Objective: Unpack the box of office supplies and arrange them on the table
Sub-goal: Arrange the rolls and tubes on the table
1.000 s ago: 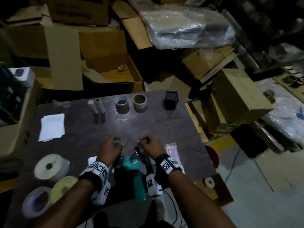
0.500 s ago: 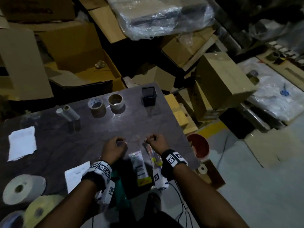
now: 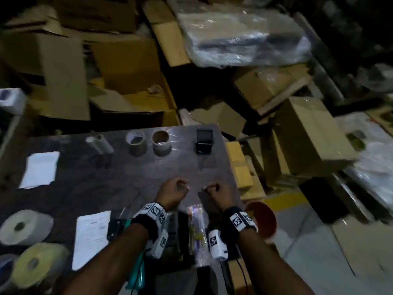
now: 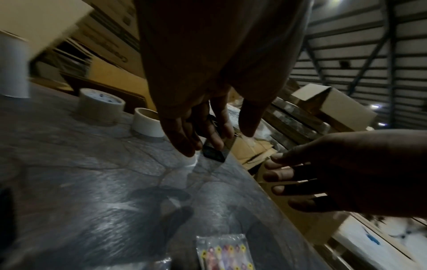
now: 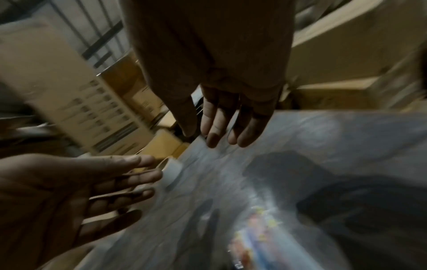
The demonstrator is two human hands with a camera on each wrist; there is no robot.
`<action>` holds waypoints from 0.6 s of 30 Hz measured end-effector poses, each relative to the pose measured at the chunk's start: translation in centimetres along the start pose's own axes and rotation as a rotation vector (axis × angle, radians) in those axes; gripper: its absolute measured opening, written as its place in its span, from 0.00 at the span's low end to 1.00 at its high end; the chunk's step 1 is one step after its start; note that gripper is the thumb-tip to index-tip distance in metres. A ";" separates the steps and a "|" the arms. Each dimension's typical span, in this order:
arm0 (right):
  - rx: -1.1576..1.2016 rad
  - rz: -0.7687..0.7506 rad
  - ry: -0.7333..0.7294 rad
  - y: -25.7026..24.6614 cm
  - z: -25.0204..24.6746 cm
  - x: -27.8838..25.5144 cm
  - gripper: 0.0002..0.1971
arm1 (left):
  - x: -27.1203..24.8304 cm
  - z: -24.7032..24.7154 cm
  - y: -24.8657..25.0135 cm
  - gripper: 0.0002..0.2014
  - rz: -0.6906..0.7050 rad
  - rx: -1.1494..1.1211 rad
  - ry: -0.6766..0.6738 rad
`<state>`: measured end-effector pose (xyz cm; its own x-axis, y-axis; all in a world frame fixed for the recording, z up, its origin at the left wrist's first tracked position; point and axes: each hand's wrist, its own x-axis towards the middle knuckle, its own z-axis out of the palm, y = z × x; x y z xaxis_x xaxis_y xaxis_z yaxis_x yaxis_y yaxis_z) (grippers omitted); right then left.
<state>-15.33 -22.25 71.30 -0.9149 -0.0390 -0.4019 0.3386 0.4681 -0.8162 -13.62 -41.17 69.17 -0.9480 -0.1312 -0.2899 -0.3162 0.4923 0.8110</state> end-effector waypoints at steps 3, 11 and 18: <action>0.004 -0.053 -0.089 -2.1 3.1 3.1 0.16 | 0.2 -2.2 -0.8 0.12 -0.020 0.026 0.127; -0.085 -0.241 -0.288 -11.5 15.2 6.0 0.09 | 2.5 -15.4 -7.8 0.12 -0.221 0.014 0.386; -0.282 -0.460 -0.267 -20.5 30.5 11.9 0.22 | 9.3 -28.0 -16.0 0.25 -0.154 0.081 0.551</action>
<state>-26.44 -59.27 70.63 -0.8542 -0.4967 -0.1537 -0.1840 0.5653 -0.8041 -18.37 -74.36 67.79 -0.7770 -0.6247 -0.0769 -0.4692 0.4935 0.7323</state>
